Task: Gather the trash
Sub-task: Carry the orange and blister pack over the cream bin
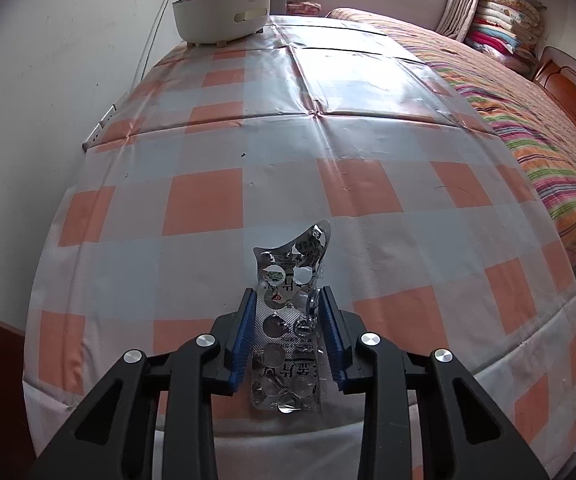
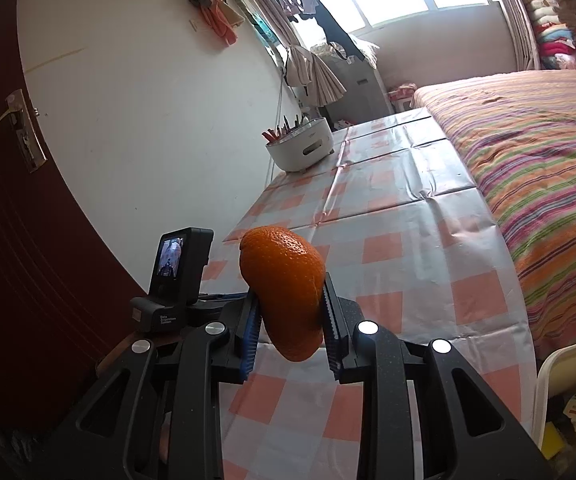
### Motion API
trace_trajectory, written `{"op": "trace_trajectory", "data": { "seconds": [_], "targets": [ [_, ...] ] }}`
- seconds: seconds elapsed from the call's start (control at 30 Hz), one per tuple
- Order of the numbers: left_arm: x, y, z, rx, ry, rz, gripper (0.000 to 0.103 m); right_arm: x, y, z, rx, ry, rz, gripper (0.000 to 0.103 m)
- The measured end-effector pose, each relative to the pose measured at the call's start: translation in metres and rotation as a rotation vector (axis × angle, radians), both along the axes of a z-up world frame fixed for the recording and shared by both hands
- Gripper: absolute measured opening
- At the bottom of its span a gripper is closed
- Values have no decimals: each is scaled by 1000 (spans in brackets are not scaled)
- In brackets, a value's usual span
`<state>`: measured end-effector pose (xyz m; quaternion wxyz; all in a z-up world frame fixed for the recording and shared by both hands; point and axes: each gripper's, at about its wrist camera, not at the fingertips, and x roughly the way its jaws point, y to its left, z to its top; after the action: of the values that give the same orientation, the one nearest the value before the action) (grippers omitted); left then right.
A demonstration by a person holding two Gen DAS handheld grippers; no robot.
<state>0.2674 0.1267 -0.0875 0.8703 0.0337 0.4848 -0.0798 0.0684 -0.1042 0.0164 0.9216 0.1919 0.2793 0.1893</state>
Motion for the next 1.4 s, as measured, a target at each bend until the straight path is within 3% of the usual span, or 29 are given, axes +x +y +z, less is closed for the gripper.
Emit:
{"op": "trace_trajectory", "data": {
  "seconds": [0.83, 1.4],
  "targets": [
    [-48, -71, 22, -20, -51, -148, 31, -17, -38, -14, -30, 11, -80, 26],
    [-95, -138, 38, -90, -57, -291, 31, -64, -101, -28, -39, 3, -240, 26]
  ]
}}
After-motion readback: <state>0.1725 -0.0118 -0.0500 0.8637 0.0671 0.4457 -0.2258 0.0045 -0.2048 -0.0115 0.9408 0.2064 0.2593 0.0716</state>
